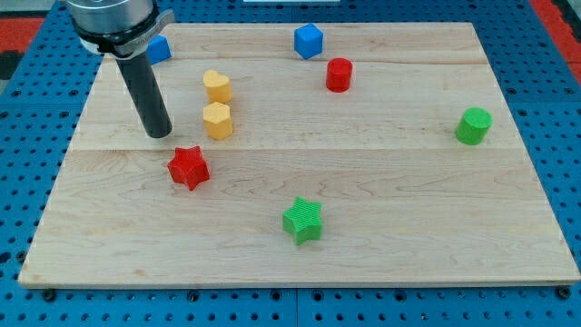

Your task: Slide yellow hexagon up a bit

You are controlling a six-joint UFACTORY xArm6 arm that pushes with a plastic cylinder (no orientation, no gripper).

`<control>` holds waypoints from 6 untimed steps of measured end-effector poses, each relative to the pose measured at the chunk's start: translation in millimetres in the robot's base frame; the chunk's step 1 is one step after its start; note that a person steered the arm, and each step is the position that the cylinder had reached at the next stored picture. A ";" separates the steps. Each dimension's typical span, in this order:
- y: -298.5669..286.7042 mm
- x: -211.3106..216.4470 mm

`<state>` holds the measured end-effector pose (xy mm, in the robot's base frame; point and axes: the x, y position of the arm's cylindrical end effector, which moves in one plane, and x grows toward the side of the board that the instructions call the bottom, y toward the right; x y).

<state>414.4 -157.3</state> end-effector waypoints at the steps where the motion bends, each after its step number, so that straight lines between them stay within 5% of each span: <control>1: 74.4 -13.6; 3: 178.1 -25.4; 5: 92.4 -27.0; 6: 137.0 -57.4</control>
